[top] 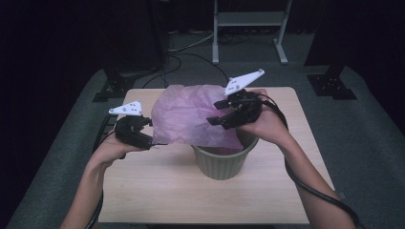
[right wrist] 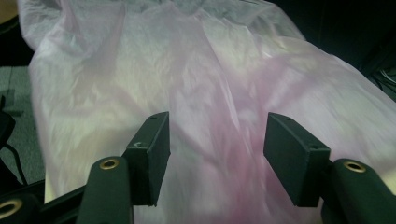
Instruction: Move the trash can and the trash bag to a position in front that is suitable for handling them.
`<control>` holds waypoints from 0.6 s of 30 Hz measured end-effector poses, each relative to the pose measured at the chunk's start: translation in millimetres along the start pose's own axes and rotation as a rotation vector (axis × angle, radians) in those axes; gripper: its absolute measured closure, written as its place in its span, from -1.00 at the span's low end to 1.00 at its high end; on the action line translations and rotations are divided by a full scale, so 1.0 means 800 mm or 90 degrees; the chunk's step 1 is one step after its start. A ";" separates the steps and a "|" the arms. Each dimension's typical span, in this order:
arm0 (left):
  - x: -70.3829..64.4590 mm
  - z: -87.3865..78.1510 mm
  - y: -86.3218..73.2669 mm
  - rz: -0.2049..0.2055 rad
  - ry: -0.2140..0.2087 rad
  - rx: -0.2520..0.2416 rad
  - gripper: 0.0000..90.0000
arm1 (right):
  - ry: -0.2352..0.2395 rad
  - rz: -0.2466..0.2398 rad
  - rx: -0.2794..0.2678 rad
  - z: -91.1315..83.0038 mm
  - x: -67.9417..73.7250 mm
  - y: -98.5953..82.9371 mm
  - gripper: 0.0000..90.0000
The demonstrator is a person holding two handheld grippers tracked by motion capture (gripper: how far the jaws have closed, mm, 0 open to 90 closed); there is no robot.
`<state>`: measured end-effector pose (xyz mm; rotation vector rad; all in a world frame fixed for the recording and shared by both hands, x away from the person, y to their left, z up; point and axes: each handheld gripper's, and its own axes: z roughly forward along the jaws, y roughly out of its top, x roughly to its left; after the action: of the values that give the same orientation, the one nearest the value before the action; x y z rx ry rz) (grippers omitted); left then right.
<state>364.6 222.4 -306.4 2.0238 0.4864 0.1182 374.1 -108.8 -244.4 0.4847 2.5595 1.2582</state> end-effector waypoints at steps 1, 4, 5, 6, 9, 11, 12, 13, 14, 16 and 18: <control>0.000 0.000 0.000 0.000 0.000 -0.001 -0.52 | 0.000 -0.011 0.011 0.010 0.001 0.007 -0.12; 0.000 -0.001 0.001 -0.001 0.001 -0.006 -0.52 | 0.003 -0.022 0.028 0.028 0.002 0.016 -0.12; 0.001 -0.002 0.001 -0.001 0.002 -0.008 -0.52 | 0.006 -0.022 0.032 0.033 0.003 0.019 -0.08; 0.000 -0.002 0.001 -0.001 0.003 -0.009 -0.52 | 0.007 -0.023 0.036 0.038 0.003 0.021 -0.01; -0.001 -0.003 0.003 0.000 0.003 -0.013 -0.52 | 0.005 -0.020 0.048 0.047 0.006 0.024 0.39; -0.002 -0.003 0.005 0.003 0.003 -0.014 -0.52 | -0.005 -0.022 0.048 0.047 0.007 0.024 0.72; -0.002 -0.004 0.006 0.005 0.004 -0.015 -0.51 | -0.006 -0.021 0.045 0.045 0.007 0.023 0.82; -0.003 -0.004 0.007 0.006 0.004 -0.018 -0.52 | -0.009 -0.020 0.035 0.041 0.007 0.021 0.90; -0.004 -0.004 0.008 0.007 0.004 -0.018 -0.52 | -0.012 -0.018 0.026 0.038 0.007 0.019 0.96; -0.005 -0.002 0.010 0.008 0.003 -0.018 -0.52 | -0.012 -0.003 0.007 0.028 0.004 0.014 1.00; -0.007 0.001 0.012 0.011 0.001 -0.016 -0.52 | -0.015 0.011 -0.011 0.017 -0.001 0.006 1.00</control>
<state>362.8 215.8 -297.5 2.0035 0.4666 0.1352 380.7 -96.7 -248.1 0.5157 2.5281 1.2721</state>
